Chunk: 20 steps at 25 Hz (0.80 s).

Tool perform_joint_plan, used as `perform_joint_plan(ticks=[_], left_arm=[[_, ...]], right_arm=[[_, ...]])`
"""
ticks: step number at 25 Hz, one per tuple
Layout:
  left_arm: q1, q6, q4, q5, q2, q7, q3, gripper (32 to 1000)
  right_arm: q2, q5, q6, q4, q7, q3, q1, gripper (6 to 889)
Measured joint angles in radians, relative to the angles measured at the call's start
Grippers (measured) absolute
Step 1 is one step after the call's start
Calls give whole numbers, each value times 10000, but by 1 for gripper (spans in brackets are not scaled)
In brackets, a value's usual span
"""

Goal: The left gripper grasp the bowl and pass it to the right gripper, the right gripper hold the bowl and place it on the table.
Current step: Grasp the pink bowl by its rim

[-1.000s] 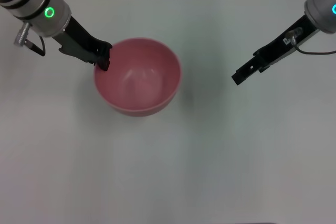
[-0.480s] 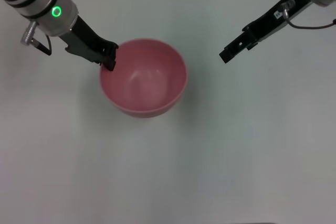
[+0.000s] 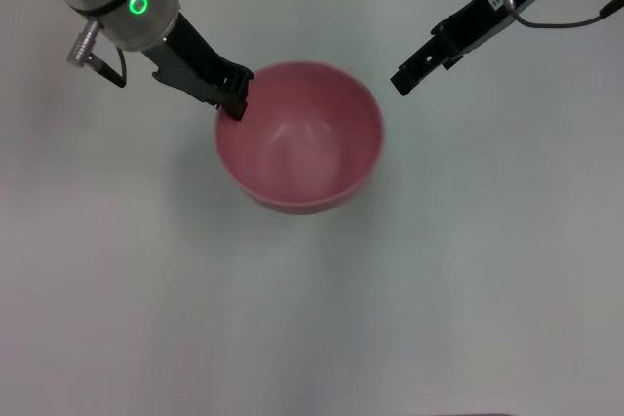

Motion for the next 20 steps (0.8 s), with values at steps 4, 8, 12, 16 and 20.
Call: perform_joint_plan(ticks=[4,8,12,16,20], left_arm=[[-53,-32,268,-235,21,-169,326,50],[-205,-16,340,-267,0,-199,374,50],[-273,1,342,-383,-15,-201,448,50],[-353,-28,345,-664,7,-281,735,50],[-448,-37,350,-682,8,-305,773,49]], right_arm=[[71,-358,309,385,66,-11,301,823],[154,-439,596,727,49,-34,550,815],[224,-443,758,757,72,-153,617,807],[265,-444,810,760,81,-209,628,799],[351,-444,973,949,72,-299,757,791]])
